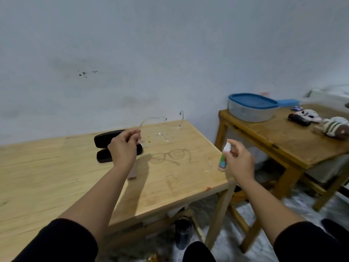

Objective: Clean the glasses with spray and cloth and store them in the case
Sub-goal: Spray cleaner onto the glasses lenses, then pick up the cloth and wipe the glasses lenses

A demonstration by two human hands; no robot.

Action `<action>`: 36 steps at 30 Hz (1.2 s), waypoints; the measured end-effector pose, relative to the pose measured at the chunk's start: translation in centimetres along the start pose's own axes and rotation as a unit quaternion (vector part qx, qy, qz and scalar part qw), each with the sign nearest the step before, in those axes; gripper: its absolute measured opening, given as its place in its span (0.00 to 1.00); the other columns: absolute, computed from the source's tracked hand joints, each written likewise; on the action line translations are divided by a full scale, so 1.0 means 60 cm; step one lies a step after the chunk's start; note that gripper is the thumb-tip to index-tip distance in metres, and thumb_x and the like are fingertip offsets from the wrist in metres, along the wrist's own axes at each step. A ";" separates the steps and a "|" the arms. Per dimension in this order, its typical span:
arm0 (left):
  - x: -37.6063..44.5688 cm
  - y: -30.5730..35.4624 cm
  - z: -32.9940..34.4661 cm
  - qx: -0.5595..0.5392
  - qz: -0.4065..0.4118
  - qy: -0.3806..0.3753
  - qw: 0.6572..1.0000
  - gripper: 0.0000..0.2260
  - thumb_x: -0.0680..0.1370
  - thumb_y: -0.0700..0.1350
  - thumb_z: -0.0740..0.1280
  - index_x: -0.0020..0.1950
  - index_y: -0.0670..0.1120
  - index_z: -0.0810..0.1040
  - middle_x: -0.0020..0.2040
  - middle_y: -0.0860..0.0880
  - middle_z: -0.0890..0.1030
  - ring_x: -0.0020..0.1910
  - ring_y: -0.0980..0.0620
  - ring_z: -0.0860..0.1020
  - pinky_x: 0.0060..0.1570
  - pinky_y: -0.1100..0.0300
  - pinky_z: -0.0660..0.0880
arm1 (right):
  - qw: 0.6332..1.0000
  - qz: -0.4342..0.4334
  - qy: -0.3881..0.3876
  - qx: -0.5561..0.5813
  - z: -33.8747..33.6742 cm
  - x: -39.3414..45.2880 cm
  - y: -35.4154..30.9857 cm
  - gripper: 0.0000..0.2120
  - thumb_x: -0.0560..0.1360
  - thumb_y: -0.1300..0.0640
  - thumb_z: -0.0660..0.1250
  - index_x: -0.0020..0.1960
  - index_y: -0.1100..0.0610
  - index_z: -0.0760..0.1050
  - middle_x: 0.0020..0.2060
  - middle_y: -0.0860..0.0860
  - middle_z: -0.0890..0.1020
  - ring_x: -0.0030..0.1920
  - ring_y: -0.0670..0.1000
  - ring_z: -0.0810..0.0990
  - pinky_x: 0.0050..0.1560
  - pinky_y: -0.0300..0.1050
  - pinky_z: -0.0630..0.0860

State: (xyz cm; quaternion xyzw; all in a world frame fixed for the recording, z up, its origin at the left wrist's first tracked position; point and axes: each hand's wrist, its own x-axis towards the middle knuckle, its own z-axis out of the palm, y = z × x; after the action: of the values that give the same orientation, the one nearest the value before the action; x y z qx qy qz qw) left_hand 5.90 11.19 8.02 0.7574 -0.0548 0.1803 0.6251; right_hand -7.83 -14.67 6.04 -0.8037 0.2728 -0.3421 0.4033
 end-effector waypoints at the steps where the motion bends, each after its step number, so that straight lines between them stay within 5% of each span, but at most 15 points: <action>1: -0.001 0.000 0.003 -0.001 0.000 -0.002 1.000 0.07 0.74 0.40 0.67 0.47 0.49 0.83 0.38 0.55 0.82 0.31 0.72 0.76 0.47 0.67 0.73 | 1.000 -0.002 -0.010 -0.008 0.000 -0.001 0.004 0.18 0.74 0.61 0.66 0.64 0.51 0.72 0.55 0.54 0.80 0.52 0.48 0.77 0.52 0.47 0.77; 9: -0.008 0.006 0.010 -0.013 -0.017 -0.005 1.000 0.07 0.74 0.40 0.67 0.47 0.49 0.83 0.39 0.52 0.83 0.36 0.63 0.79 0.42 0.77 0.72 | 0.994 -0.046 -0.060 -0.076 0.001 0.001 0.015 0.20 0.77 0.59 0.62 0.68 0.48 0.65 0.58 0.55 0.78 0.55 0.52 0.77 0.49 0.42 0.71; 14: -0.002 0.012 -0.005 -0.023 -0.019 -0.001 1.000 0.07 0.74 0.41 0.68 0.48 0.49 0.83 0.36 0.58 0.81 0.38 0.59 0.80 0.54 0.60 0.75 | 0.974 -0.068 -0.115 -0.184 0.000 0.011 0.008 0.28 0.77 0.53 0.62 0.74 0.48 0.55 0.71 0.53 0.67 0.68 0.55 0.67 0.63 0.53 0.69; 17: 0.000 0.022 -0.020 -0.041 -0.021 0.002 0.999 0.07 0.73 0.41 0.67 0.45 0.51 0.82 0.36 0.59 0.81 0.41 0.54 0.81 0.55 0.58 0.76 | 0.954 -0.101 -0.130 -0.249 -0.002 0.020 -0.013 0.28 0.78 0.49 0.59 0.74 0.53 0.55 0.74 0.53 0.60 0.74 0.53 0.58 0.70 0.51 0.61; 21: 0.009 0.032 -0.046 -0.048 -0.016 0.021 0.999 0.06 0.73 0.41 0.67 0.44 0.51 0.82 0.37 0.59 0.81 0.42 0.52 0.82 0.54 0.58 0.76 | 0.931 -0.146 -0.136 -0.306 0.002 0.028 -0.058 0.26 0.79 0.47 0.55 0.73 0.57 0.57 0.73 0.53 0.62 0.73 0.53 0.59 0.69 0.48 0.62; 30: 0.043 0.003 -0.166 -0.036 -0.010 0.090 0.995 0.09 0.74 0.41 0.67 0.41 0.55 0.80 0.36 0.53 0.82 0.41 0.49 0.83 0.53 0.54 0.77 | 0.910 -0.232 -0.205 -0.276 0.134 0.006 -0.151 0.25 0.79 0.49 0.56 0.72 0.61 0.60 0.73 0.57 0.63 0.73 0.54 0.60 0.70 0.46 0.58; 36: 0.060 -0.033 -0.267 -0.006 -0.028 0.155 0.987 0.07 0.75 0.40 0.66 0.43 0.51 0.81 0.35 0.55 0.81 0.39 0.52 0.82 0.48 0.62 0.75 | 0.886 -0.265 -0.297 -0.239 0.268 -0.051 -0.190 0.25 0.80 0.49 0.54 0.73 0.58 0.59 0.74 0.54 0.62 0.73 0.52 0.61 0.68 0.46 0.62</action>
State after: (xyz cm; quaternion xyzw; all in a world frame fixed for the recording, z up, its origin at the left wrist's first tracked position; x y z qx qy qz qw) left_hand 6.60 27.64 9.87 0.7176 0.0632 0.2776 0.6356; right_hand 4.54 0.95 7.46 -0.9820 -0.0095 -0.1065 0.1558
